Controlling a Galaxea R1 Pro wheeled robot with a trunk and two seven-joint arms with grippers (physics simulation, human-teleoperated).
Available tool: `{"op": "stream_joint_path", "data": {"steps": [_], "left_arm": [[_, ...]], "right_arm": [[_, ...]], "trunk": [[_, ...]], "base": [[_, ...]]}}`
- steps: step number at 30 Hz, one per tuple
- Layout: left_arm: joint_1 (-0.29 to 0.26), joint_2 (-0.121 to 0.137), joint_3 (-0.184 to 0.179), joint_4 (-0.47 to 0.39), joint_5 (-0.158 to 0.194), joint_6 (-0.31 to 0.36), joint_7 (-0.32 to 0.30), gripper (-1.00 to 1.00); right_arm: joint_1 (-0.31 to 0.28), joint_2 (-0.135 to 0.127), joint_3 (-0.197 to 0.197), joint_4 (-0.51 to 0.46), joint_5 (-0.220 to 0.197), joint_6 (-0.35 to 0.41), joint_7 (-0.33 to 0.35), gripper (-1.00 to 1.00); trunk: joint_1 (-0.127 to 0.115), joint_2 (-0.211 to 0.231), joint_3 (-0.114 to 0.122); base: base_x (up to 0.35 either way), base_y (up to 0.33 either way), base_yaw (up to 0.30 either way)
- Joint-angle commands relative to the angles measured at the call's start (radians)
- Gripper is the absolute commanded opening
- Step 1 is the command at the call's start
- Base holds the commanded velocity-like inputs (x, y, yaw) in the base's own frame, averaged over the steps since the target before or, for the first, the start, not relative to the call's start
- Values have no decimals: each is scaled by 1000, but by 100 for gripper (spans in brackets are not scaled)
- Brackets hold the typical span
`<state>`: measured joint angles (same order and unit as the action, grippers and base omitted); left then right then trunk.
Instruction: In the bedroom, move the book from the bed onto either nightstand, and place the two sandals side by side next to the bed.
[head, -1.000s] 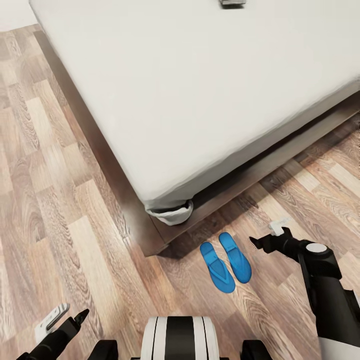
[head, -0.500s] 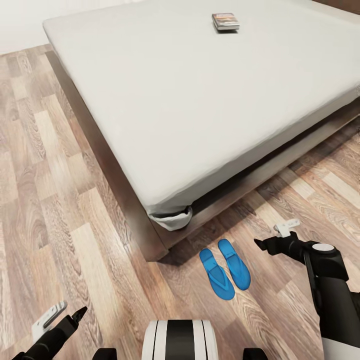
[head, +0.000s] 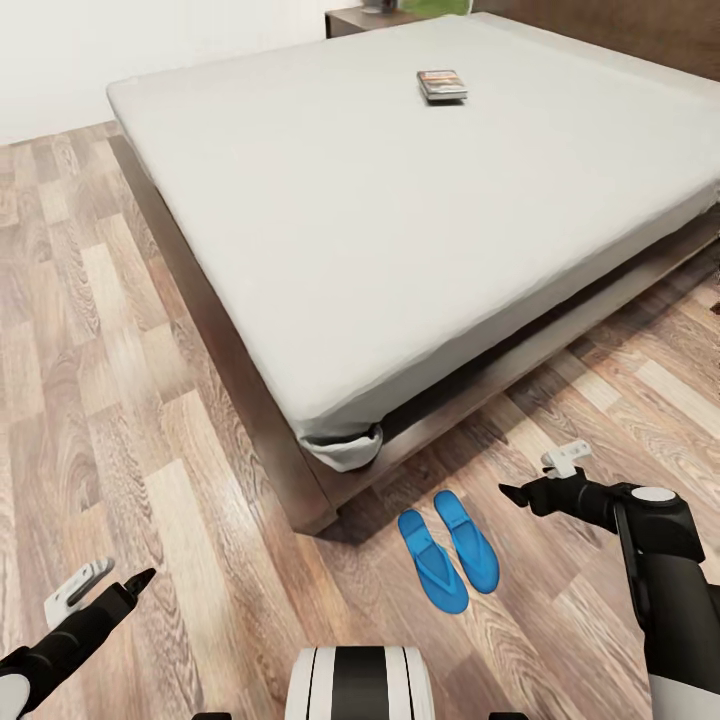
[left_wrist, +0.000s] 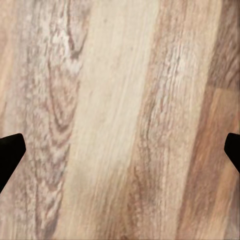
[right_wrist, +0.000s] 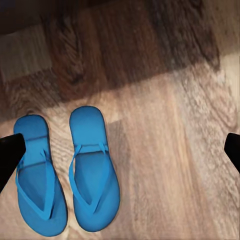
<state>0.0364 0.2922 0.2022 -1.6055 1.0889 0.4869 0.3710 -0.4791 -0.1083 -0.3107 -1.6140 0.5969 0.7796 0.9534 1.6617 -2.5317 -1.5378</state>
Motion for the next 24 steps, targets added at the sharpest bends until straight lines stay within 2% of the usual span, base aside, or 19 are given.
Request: {"op": "stream_joint_path", "data": {"steps": [1, 4, 8, 10, 12, 14, 23, 24], "left_arm": [[-2, 0, 8, -2, 11, 9, 8, 100], [-2, -4, 19, 0, 10, 17, 7, 100], [-2, -21, 25, 4, 7, 23, 8, 100], [-2, -43, 30, 16, 6, 27, 7, 100], [-2, -59, 34, 39, 11, 30, 7, 100], [-2, -63, 34, 45, 12, 31, 6, 100], [-1, -70, 23, 56, 6, 32, 9, 100], [-1, -92, 15, 86, 0, 28, 13, 100]], "right_arm": [[-1, 0, -2, -1, 10, 3, 18, 100], [-1, 1, -4, -1, 10, 4, 29, 100], [-1, 3, -5, -1, 10, 3, 38, 100], [-1, 2, -8, -1, 10, 2, 42, 100], [-5, -2, -24, -1, 10, 2, 45, 100], [-7, -3, -34, -1, 10, 2, 46, 100], [-4, 3, -49, -1, 10, -5, 47, 100], [-2, 9, -51, -1, 10, -7, 47, 100]], "trunk": [[-1, 0, 3], [-2, 1, 15], [-4, 2, 31], [-5, 2, 38], [-5, 3, 46], [-6, 3, 54], [-10, 5, 89], [-11, 5, 92]], "base": [[0, 0, -5], [0, 0, -4], [0, 0, -49], [0, 0, -155], [0, 0, -206], [0, 0, -237], [0, 0, -254], [0, 0, -265]]}}
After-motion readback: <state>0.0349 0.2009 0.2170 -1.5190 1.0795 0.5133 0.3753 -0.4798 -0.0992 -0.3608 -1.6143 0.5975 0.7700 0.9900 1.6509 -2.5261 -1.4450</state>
